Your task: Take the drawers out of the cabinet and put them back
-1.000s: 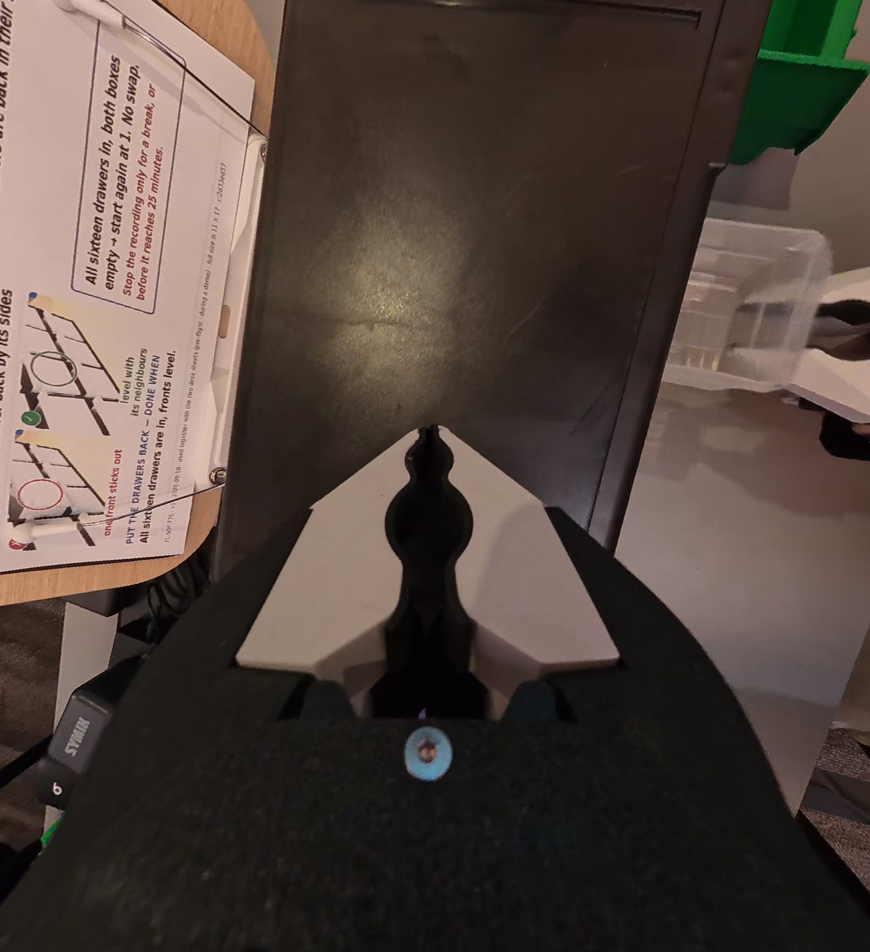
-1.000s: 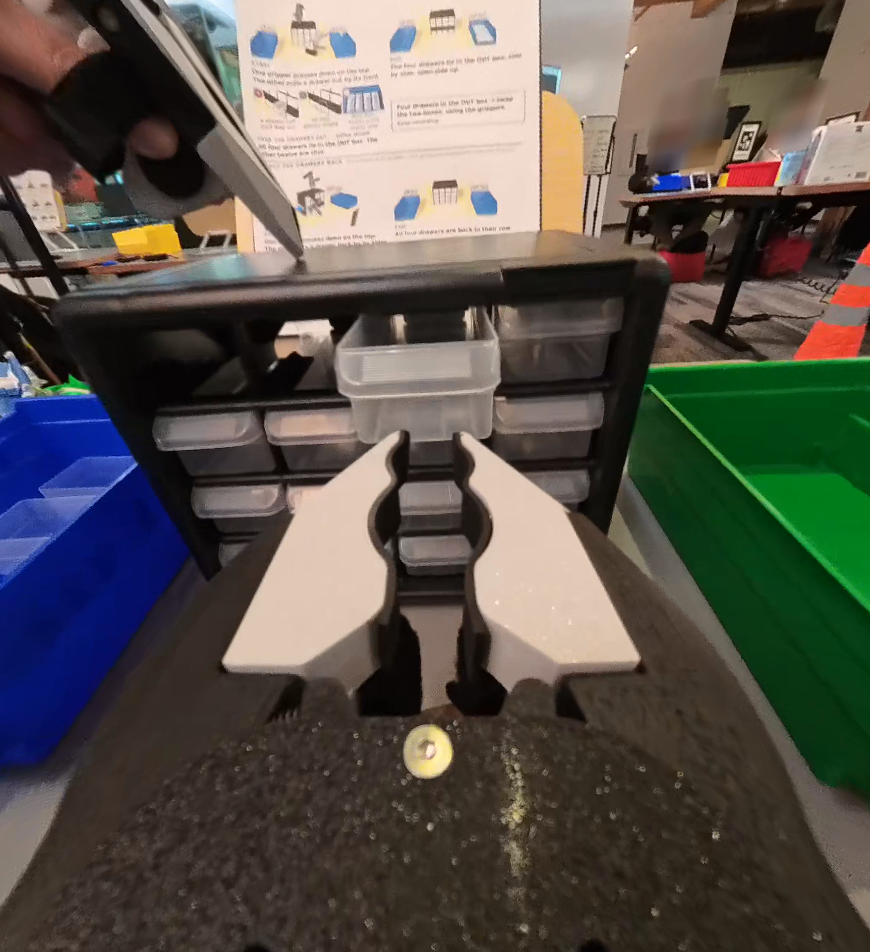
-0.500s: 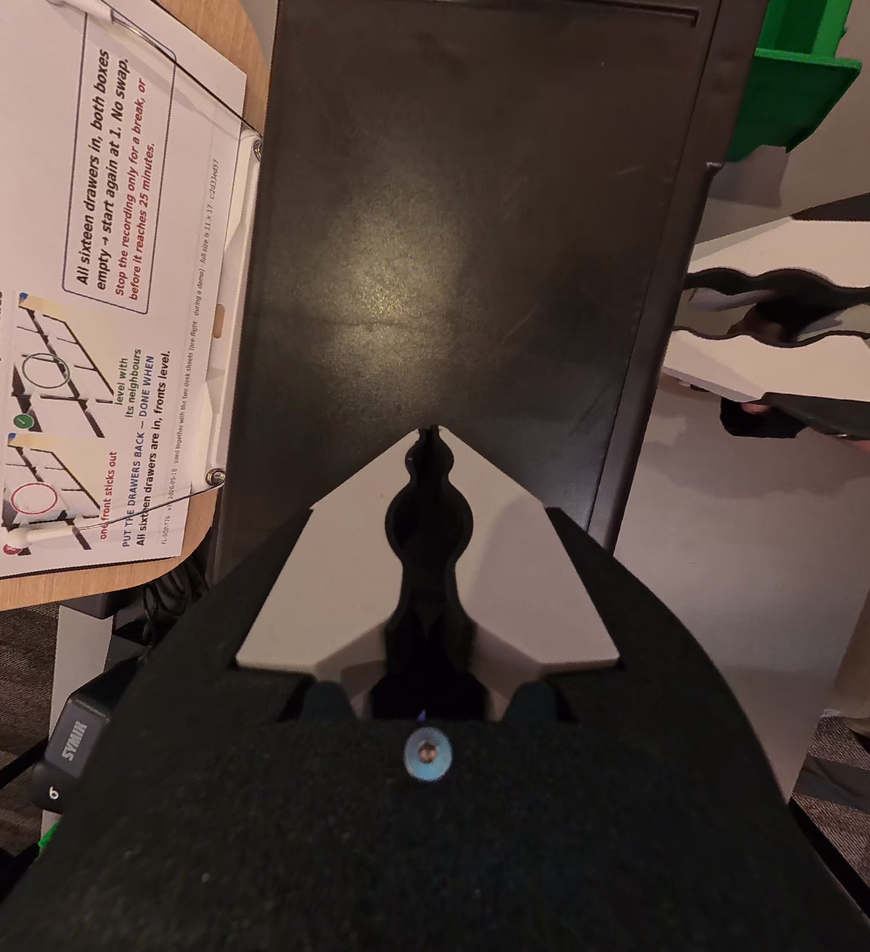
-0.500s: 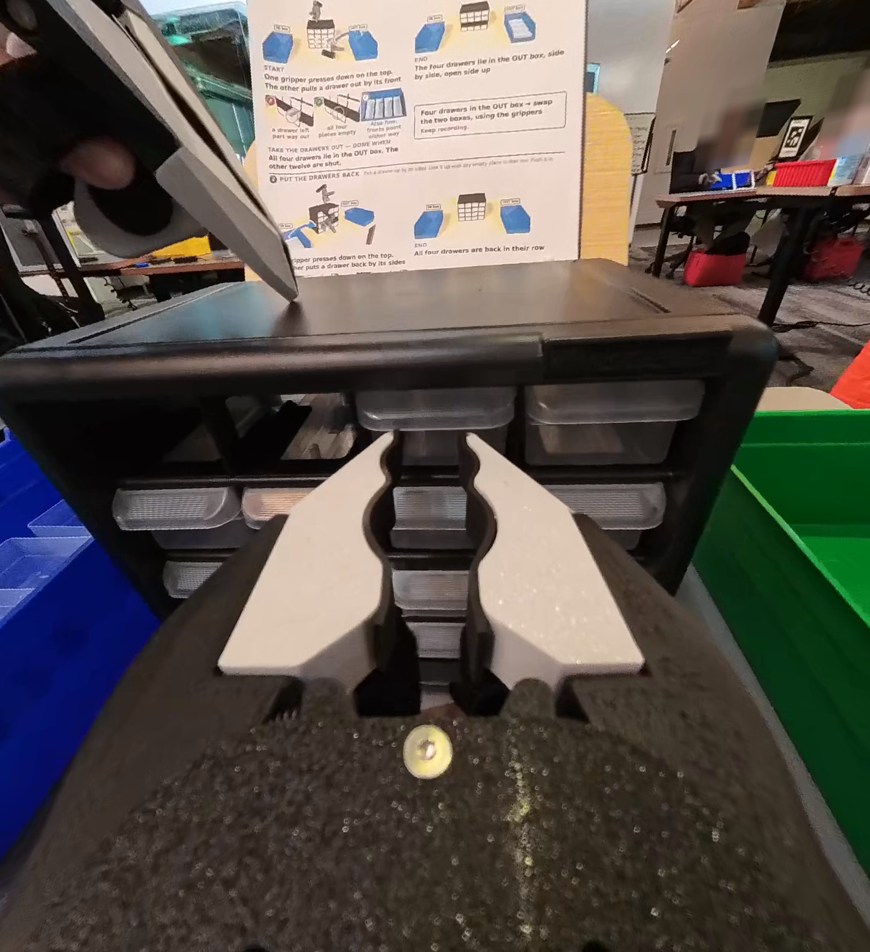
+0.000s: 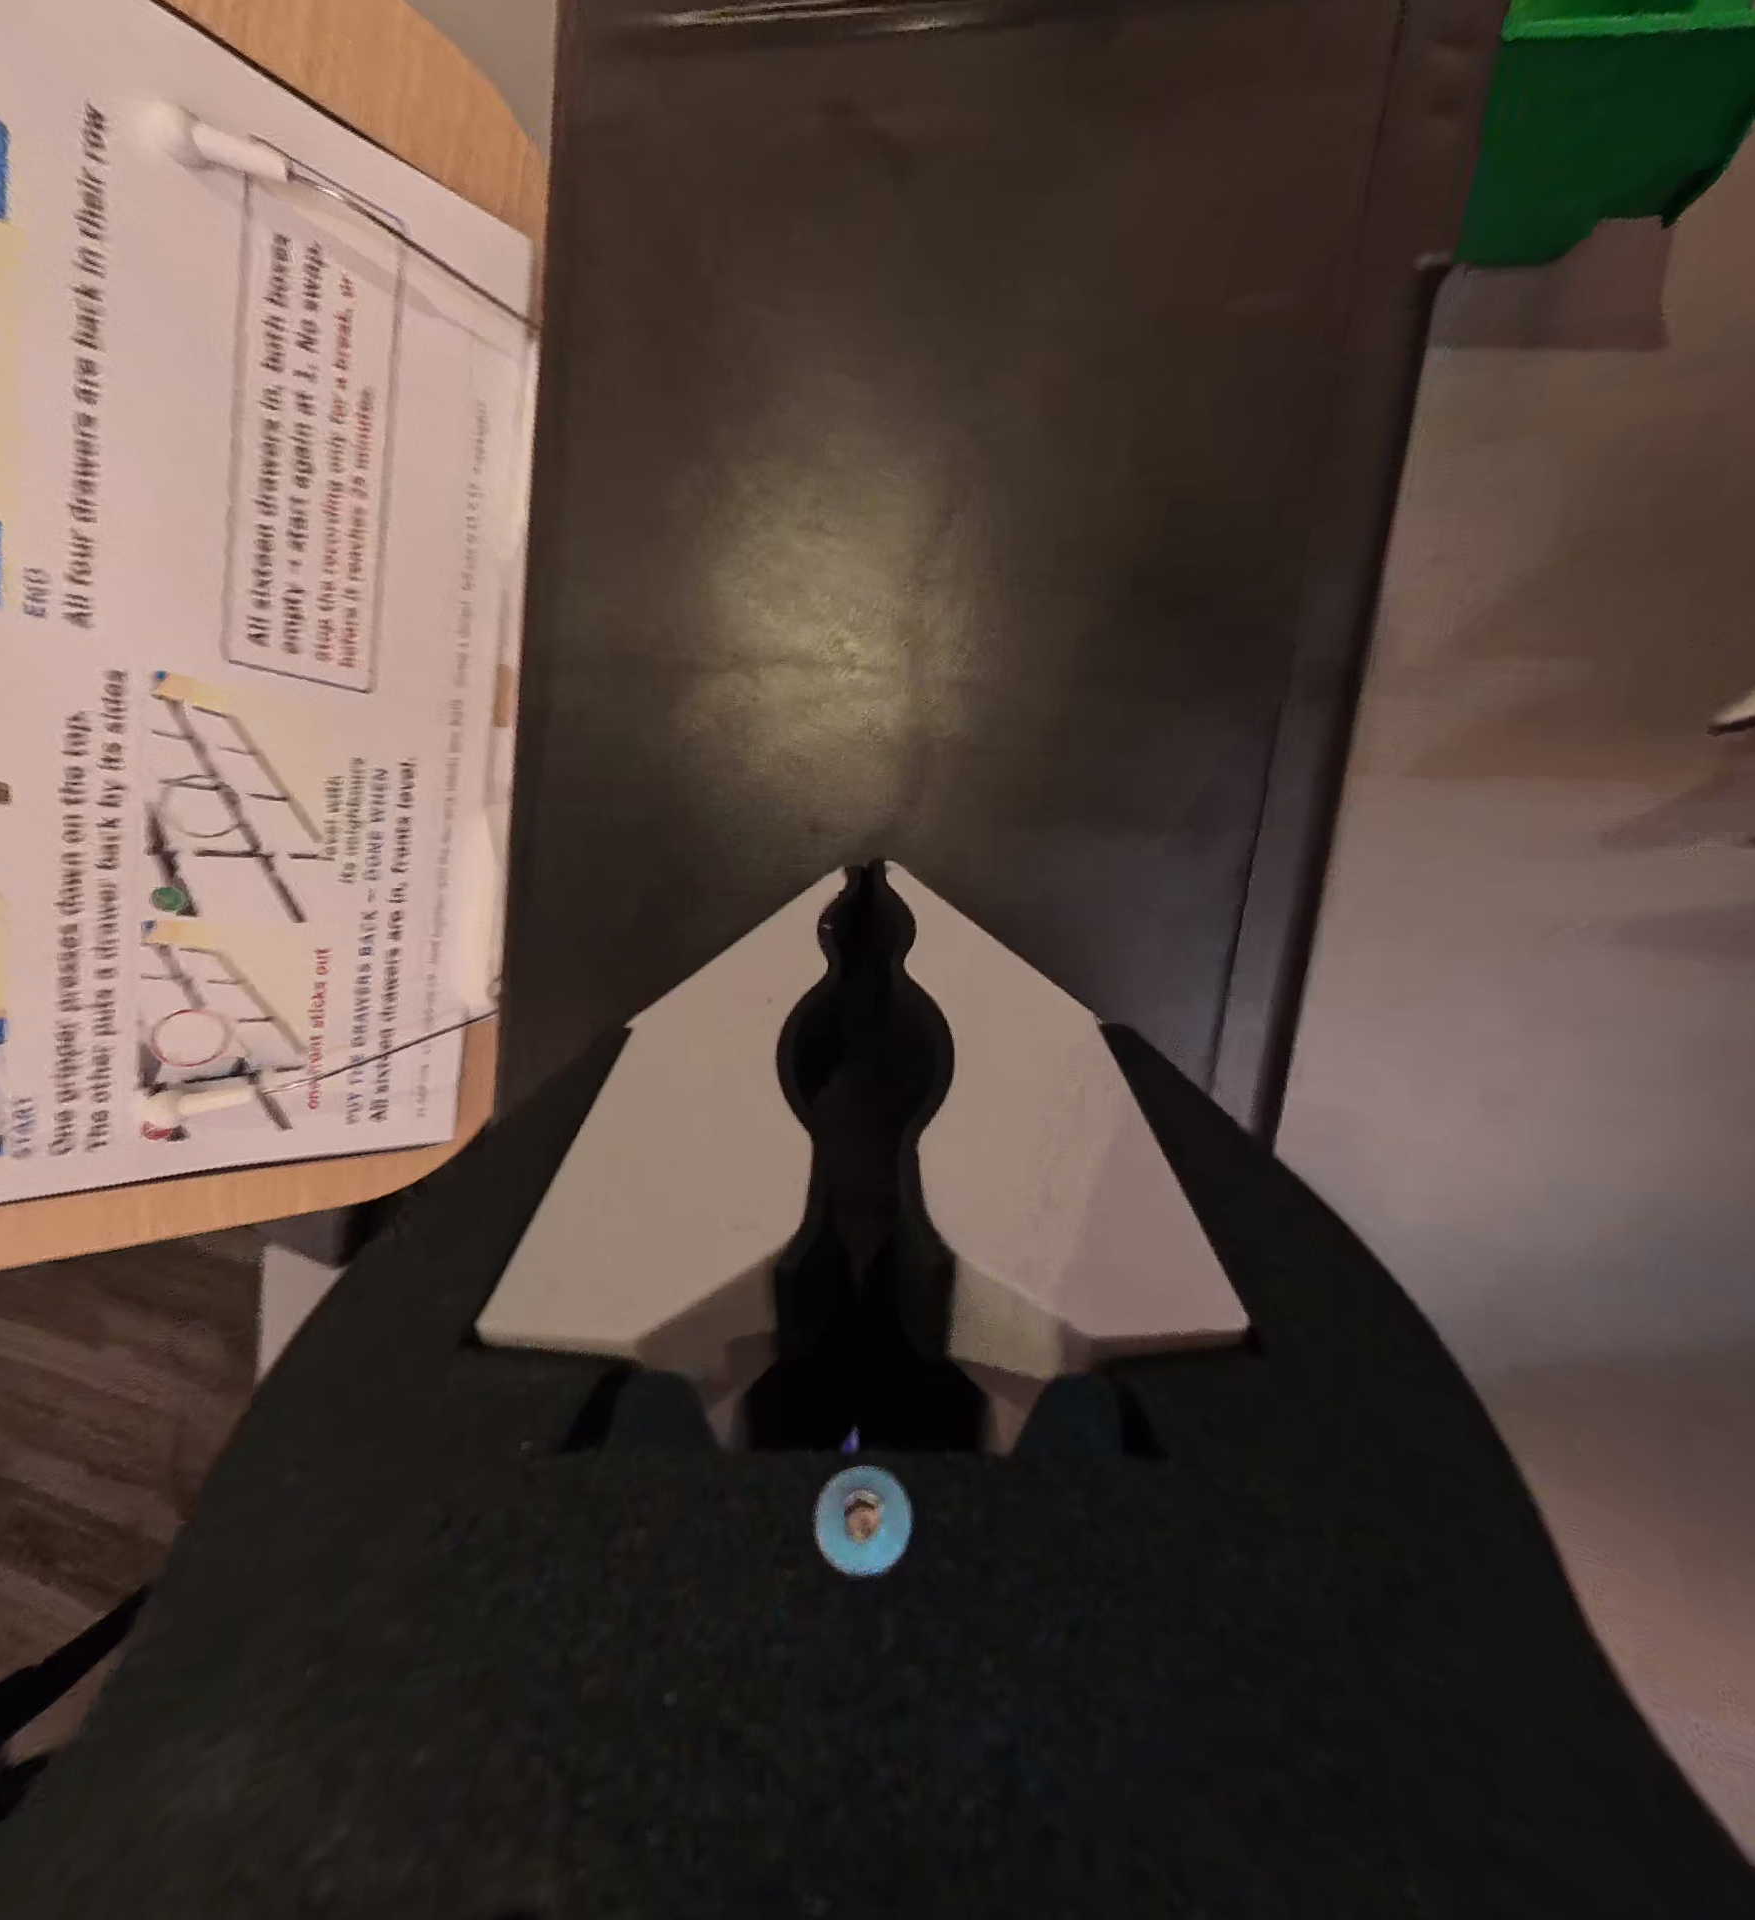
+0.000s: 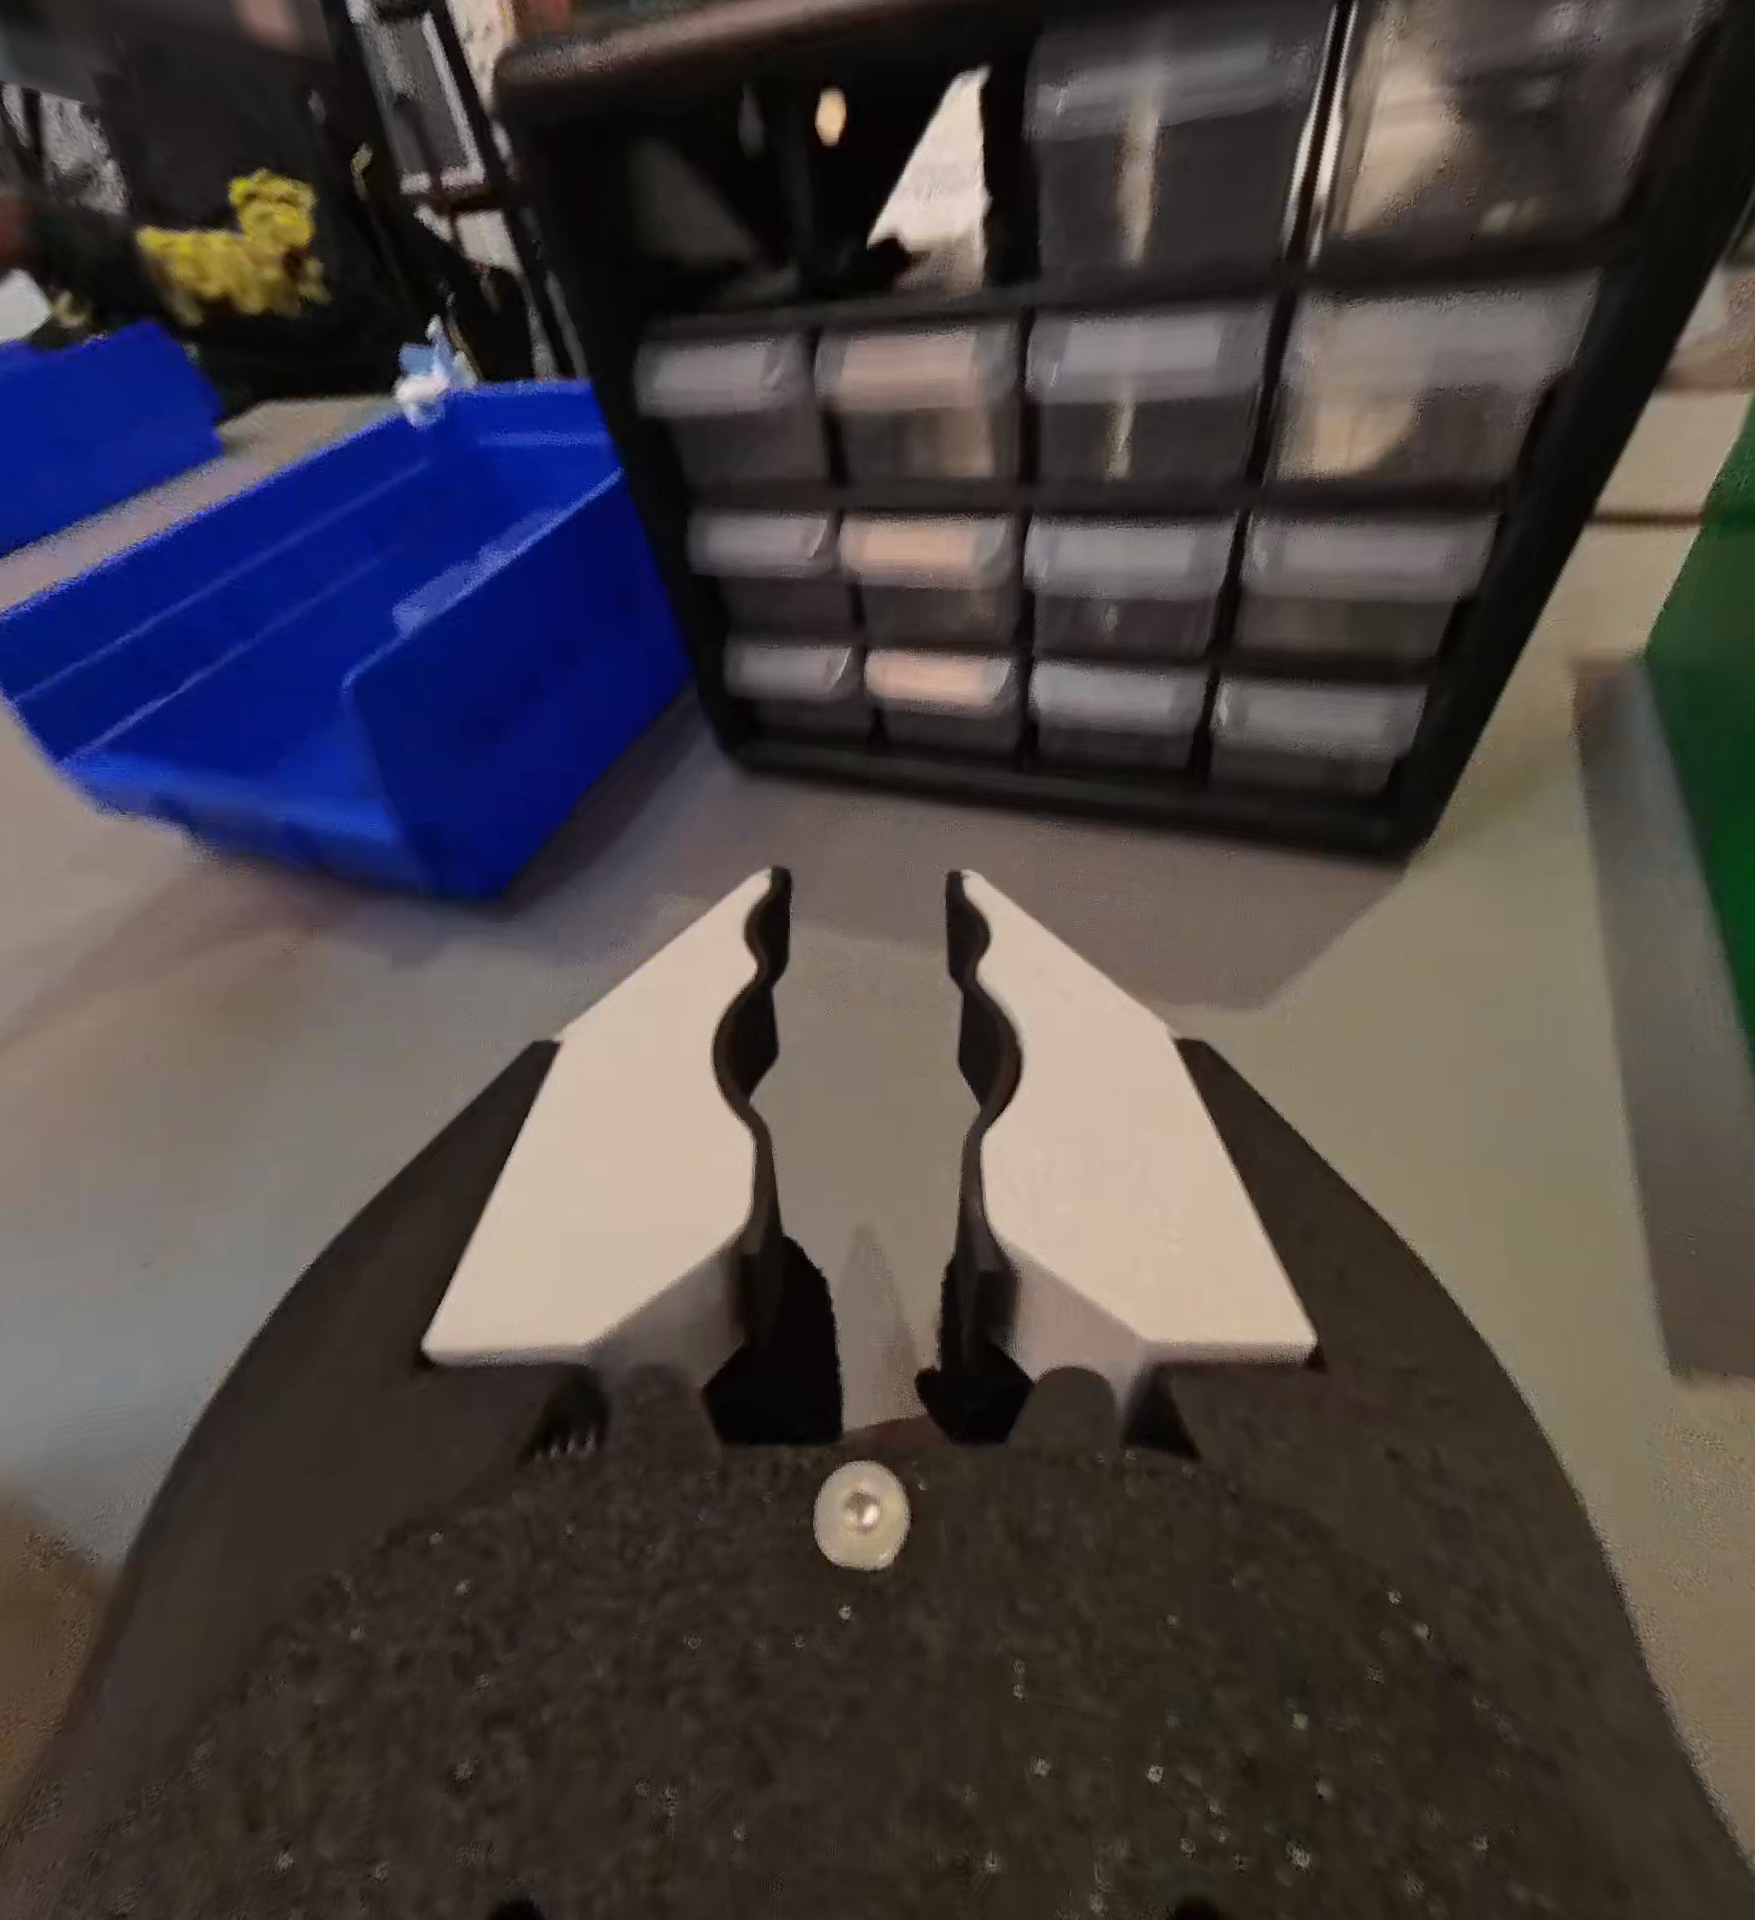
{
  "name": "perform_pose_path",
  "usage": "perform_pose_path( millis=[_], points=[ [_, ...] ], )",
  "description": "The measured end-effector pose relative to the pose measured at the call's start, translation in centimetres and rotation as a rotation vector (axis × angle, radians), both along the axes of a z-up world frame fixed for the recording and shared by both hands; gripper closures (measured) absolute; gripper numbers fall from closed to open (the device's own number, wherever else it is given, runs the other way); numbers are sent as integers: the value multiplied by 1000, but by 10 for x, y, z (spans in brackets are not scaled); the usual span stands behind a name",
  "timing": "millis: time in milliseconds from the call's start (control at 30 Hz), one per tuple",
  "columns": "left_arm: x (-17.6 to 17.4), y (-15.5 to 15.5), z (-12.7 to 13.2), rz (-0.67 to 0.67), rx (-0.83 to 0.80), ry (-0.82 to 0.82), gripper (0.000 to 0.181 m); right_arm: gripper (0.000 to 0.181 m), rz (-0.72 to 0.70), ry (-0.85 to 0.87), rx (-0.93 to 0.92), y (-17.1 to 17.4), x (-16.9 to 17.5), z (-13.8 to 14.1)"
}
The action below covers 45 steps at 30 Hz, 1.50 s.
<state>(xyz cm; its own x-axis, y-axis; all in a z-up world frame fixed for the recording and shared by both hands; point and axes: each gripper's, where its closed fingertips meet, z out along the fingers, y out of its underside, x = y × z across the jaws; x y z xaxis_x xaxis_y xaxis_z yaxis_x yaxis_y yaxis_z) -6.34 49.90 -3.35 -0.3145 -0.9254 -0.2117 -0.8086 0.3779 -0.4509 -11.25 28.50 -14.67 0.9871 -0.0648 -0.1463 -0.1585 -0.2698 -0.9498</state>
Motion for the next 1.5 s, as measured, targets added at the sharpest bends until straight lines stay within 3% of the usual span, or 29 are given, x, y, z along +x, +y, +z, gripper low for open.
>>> perform_pose_path(
  millis=[100, 167, 233, 267, 367, 433, 500, 600, 667, 800, 900, 1033, 1133, 1200, 1300, 1400, 1500],
  points=[
    [-17, 31, 19, 115, 155, -85, 181, 151, 50, -9, -48, -42, -5, -10],
    [-42, 38, 46, 169, 89, -240, 181, 144, 32, -48, -60, -63, 6, -11],
    [-81, 47, 48, 208, -1, -290, 175, 144, 27, -83, -52, -73, 16, -3],
    [-104, 56, 32, 239, -28, -236, 170, 144, 17, -97, -43, -75, 22, 3],
    [-171, 79, -59, 317, -43, 111, 162, 143, -14, -118, -10, -72, 40, 15],
    [-206, 77, -119, 306, -34, 342, 158, 141, 2, -114, -30, -68, 44, 12],
    [-227, 75, -161, 293, -9, 483, 156, 141, 17, -86, -38, -65, 45, 7],
    [-233, 71, -195, 277, -25, 546, 156, 141, 40, -3, -41, -63, 39, 4],
    [-233, 70, -205, 255, -28, 557, 169, 141, 46, 26, -41, -63, 36, 3],
    [-242, 63, -200, 198, -15, 574, 178, 141, 31, -2, -62, -64, 38, -3],
    [-259, 55, -170, 115, 76, 565, 179, 141, 24, -12, -69, -64, 40, -4],
    [-279, 35, -109, 7, 237, 534, 179, 141, 21, -21, -93, -65, 41, -11],
    [-264, -2, -70, -165, 315, 469, 179, 141, 26, -18, -114, -68, 36, -17],
    [-237, -37, -58, -329, 348, 404, 179, 141, 32, -18, -122, -71, 30, -20],
    [-190, -96, -71, -611, 370, 329, 178, 141, 39, -33, -141, -75, 20, -25],
    [-158, -141, -114, -846, 376, 366, 179, 141, 47, -58, -174, -82, 9, -31],
    [-135, -165, -159, -1017, 383, 428, 178, 137, 53, -60, -221, -95, -1, -40]
  ],
)
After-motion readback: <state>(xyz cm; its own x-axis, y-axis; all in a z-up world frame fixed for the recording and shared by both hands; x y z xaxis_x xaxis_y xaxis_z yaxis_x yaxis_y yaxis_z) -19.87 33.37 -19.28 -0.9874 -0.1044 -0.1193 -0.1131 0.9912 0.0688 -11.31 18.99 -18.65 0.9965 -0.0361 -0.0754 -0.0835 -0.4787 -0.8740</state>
